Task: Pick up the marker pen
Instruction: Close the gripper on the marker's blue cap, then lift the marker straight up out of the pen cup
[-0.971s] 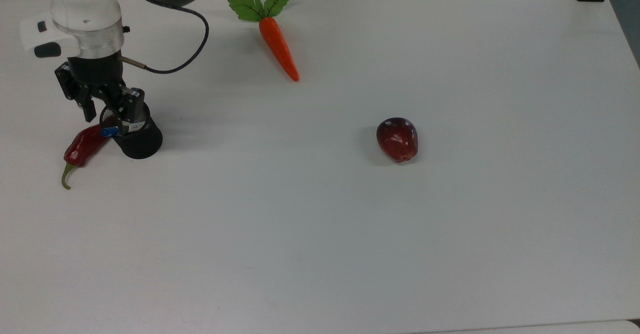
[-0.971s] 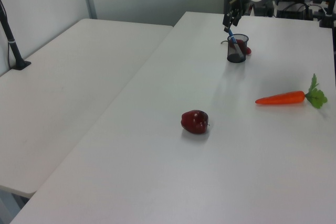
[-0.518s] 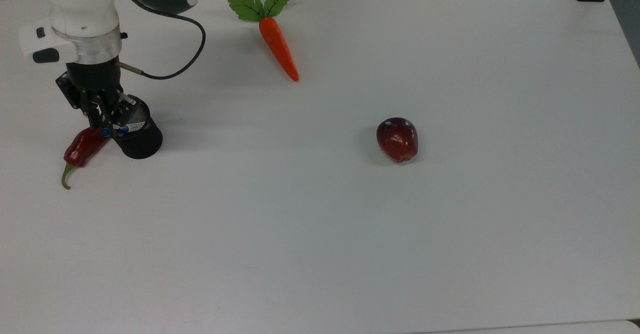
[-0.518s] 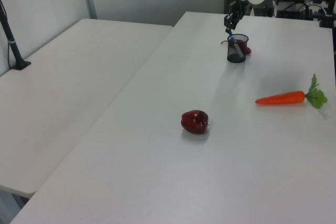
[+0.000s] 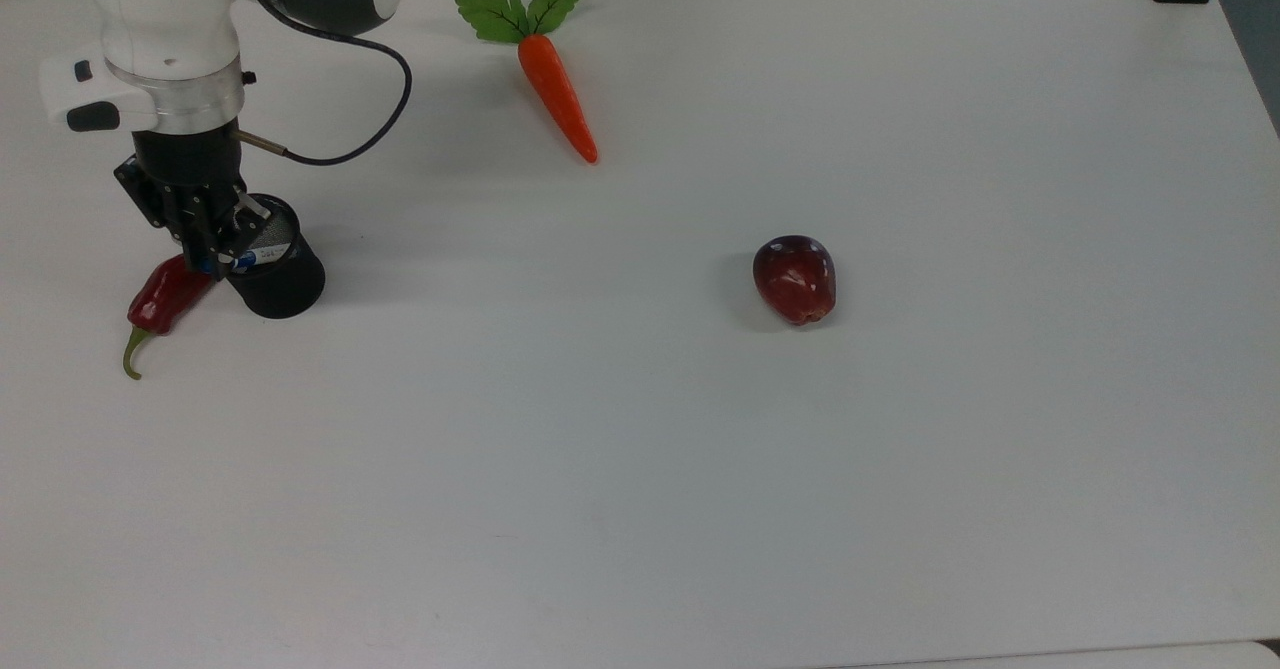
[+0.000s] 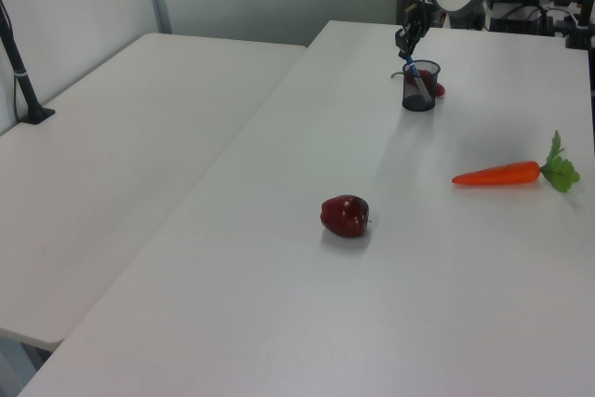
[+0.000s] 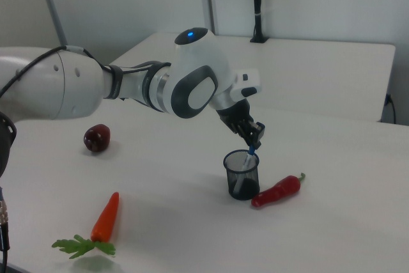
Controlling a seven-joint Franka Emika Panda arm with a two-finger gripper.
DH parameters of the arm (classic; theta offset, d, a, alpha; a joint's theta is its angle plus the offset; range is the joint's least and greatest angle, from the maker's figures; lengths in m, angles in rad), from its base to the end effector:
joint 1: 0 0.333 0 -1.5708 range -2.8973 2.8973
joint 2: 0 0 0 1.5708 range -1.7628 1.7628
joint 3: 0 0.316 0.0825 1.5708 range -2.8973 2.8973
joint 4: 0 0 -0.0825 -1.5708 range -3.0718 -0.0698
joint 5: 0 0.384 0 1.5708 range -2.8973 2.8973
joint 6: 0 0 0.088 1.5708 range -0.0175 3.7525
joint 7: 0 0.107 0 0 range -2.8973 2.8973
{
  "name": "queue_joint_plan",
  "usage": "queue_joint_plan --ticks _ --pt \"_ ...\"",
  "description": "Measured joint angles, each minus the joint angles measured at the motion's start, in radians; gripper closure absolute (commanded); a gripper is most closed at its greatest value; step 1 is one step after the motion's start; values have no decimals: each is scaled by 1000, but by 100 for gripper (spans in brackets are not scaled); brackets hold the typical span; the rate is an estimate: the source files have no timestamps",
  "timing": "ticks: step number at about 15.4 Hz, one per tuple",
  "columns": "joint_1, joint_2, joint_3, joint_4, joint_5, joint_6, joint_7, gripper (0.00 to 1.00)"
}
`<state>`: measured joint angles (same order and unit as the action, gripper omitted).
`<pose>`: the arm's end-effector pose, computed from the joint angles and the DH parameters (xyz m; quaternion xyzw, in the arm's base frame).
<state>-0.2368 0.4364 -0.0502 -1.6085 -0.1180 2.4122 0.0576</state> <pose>0.6804 -0.1963 0.4147 0.9732 -0.1285 0.1746 0.0771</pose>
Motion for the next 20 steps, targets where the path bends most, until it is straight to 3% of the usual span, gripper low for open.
queue_joint_plan --ticks 10,20 --pt "-3 -17 0 14 1 0 3 89" --pt "0 -158 13 26 1 -11 8 89"
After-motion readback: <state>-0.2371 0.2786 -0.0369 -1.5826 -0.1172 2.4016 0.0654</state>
